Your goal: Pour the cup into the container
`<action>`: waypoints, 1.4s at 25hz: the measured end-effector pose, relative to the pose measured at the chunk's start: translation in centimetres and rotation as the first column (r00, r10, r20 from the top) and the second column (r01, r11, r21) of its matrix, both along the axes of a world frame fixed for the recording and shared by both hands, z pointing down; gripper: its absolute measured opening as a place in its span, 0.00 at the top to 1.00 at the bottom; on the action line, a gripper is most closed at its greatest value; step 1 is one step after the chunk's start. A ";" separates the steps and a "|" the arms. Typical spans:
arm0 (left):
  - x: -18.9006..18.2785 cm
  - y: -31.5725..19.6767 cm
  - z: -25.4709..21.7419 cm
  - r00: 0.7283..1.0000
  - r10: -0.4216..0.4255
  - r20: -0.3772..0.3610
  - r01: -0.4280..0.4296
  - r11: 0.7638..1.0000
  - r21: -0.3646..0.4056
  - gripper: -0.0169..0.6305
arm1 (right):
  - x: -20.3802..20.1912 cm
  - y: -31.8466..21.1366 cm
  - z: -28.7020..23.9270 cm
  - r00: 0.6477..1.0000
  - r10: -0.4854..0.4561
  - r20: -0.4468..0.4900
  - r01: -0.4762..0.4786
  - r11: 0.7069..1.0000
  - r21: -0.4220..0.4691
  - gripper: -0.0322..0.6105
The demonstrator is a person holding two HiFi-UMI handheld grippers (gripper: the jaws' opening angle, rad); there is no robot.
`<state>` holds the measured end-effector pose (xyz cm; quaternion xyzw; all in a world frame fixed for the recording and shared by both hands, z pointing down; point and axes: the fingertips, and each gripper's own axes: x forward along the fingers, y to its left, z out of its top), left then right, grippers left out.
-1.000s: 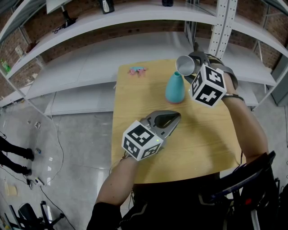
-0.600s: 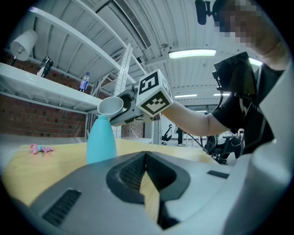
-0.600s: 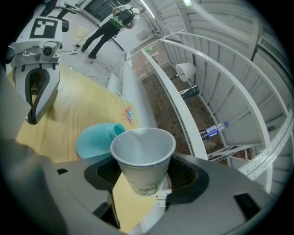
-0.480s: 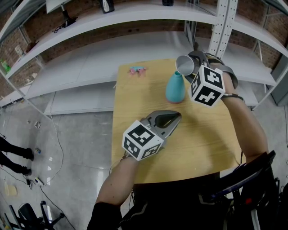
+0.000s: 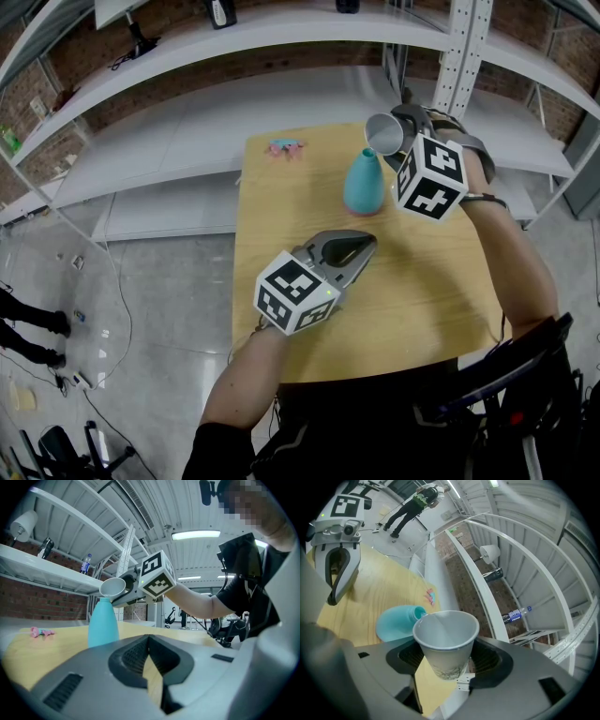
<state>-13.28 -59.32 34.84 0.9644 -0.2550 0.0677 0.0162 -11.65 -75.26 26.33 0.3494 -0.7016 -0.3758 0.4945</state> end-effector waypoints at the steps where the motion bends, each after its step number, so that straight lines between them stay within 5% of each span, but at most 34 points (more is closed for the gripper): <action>1: 0.0 0.0 0.0 1.000 0.000 0.000 0.000 1.000 -0.001 0.97 | 0.0 0.0 0.0 1.000 0.001 -0.001 -0.001 1.000 0.000 0.47; 35: 0.0 0.1 -0.1 1.000 0.001 0.001 -0.001 1.000 -0.004 0.97 | -0.3 -0.2 0.2 1.000 0.001 -0.021 -0.001 1.000 0.007 0.47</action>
